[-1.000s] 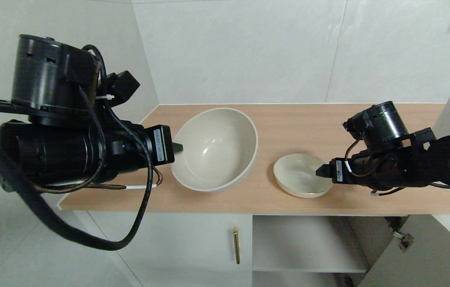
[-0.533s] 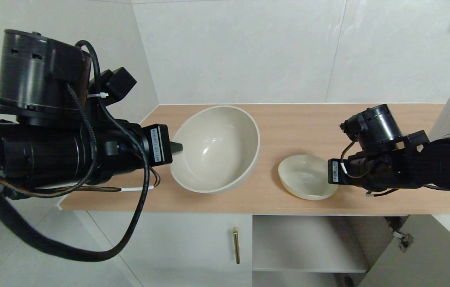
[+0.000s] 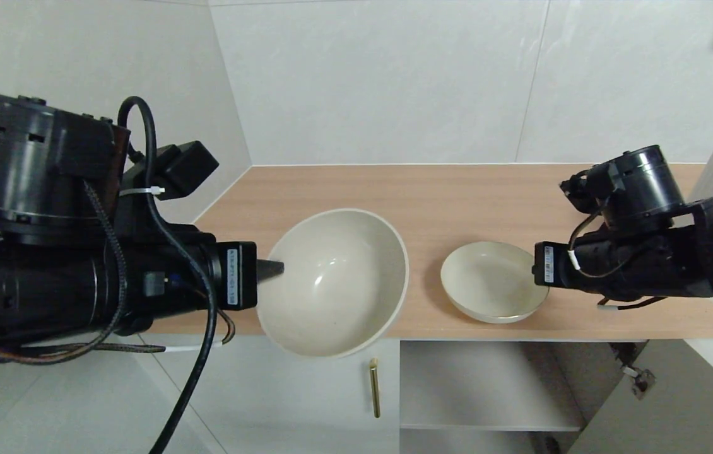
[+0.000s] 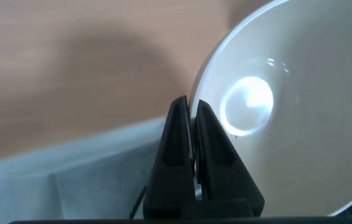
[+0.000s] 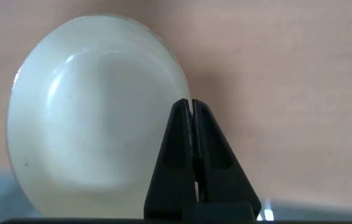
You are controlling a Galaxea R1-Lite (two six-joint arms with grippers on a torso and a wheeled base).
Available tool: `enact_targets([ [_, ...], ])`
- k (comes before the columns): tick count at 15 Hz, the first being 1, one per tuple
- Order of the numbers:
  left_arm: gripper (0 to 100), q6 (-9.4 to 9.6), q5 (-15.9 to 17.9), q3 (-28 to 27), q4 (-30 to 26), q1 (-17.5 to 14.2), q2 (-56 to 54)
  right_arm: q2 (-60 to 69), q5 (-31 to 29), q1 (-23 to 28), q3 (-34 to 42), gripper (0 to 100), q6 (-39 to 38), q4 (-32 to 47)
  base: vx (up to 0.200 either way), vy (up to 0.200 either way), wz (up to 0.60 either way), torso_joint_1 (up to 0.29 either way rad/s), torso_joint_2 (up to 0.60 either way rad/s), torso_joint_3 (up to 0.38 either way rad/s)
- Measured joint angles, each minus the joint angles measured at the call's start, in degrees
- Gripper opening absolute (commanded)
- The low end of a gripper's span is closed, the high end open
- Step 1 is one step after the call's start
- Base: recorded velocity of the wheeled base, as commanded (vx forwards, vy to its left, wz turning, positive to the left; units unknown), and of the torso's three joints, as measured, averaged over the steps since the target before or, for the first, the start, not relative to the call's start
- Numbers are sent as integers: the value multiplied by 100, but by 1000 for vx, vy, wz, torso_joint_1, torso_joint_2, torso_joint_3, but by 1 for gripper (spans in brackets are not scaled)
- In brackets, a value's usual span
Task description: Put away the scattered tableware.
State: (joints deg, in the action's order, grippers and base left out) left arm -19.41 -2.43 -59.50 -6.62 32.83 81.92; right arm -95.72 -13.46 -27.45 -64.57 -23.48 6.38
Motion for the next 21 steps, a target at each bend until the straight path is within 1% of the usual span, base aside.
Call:
enact_targets([
  [3, 0, -2, 33, 462, 28, -48, -235, 567, 405, -35, 269, 0, -2, 200, 0, 0, 0, 0, 0, 0],
  [5, 0, -13, 27, 642, 88, -106, -417, 885, 457, -62, 512, 0, -11, 451, 0, 0, 0, 0, 0, 0],
  [8, 0, -16, 20, 728, 90, -127, -549, 1312, 464, -201, 986, 0, 2, 501, 0, 0, 0, 0, 0, 0],
  [11, 0, -24, 16, 813, 101, -128, -572, 1670, 435, -265, 1307, 0, 73, 464, -200, 0, 0, 9, 2, 1],
  [15, 0, -21, 18, 837, 99, -124, -529, 1788, 424, -278, 1634, 0, 255, -17, -200, 0, 0, 3, 2, 7],
  [17, 0, -13, 18, 857, 96, -122, -485, 1797, 421, -273, 1744, 0, 282, -202, 0, 0, 0, 0, 0, 0],
  [21, 0, 6, 16, 868, 99, -100, -417, 1747, 421, -261, 1813, 0, 336, -277, 0, 0, 0, 0, 0, 0],
])
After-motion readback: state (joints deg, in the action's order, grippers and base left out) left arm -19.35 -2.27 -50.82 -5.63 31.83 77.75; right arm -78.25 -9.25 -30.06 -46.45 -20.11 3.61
